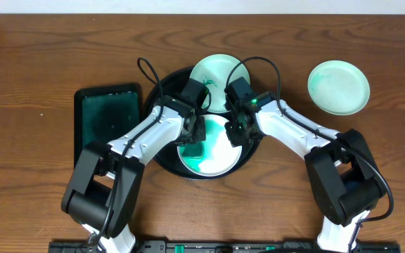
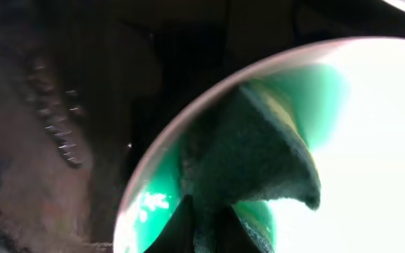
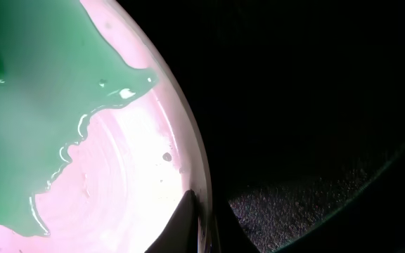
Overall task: Clean dirty plates on tray and stack at the side
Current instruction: 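Scrub the plate with the sponge while the right gripper holds it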
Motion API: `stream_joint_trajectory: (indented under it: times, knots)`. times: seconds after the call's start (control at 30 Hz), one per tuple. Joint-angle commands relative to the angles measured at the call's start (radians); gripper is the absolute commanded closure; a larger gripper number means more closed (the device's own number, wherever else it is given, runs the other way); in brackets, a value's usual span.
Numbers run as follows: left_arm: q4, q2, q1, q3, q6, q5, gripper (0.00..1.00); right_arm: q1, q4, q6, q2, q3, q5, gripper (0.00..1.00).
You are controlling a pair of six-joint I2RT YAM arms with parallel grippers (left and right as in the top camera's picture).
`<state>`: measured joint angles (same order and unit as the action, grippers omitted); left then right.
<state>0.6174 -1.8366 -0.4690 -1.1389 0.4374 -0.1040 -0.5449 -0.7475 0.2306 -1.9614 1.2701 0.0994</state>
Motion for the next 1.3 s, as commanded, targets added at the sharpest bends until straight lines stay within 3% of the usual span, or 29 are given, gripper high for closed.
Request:
stream_joint_trajectory:
  times: [0.0, 0.17, 0.5, 0.7, 0.93, 1.1, 1.27]
  knots:
    - [-0.031, -0.060, -0.023, 0.055, -0.066, -0.179, 0.93, -0.018, -0.004, 0.001, -0.042, -0.024, 0.010, 0.99]
    - [-0.132, -0.060, -0.076, 0.055, -0.058, -0.354, 0.93, -0.018, -0.005, 0.001, -0.042, -0.024, 0.010, 0.99]
    - [-0.220, -0.060, -0.092, 0.055, 0.011, -0.423, 0.93, -0.018, -0.011, 0.001, -0.042, -0.024, 0.003, 0.99]
    - [-0.092, -0.060, -0.056, 0.055, 0.097, -0.049, 0.94, -0.018, -0.015, 0.000, -0.042, -0.024, 0.003, 0.99]
    - [0.132, -0.060, 0.008, 0.055, 0.156, 0.248, 0.93, -0.018, -0.015, 0.000, -0.042, -0.024, 0.003, 0.99]
    - [0.113, -0.060, 0.010, 0.055, 0.156, 0.365, 0.93, -0.018, -0.014, 0.000, -0.042, -0.024, 0.003, 0.99]
    - [-0.002, -0.060, 0.008, 0.052, 0.155, 0.401, 0.93, -0.018, -0.015, 0.000, -0.042, -0.024, 0.003, 0.99]
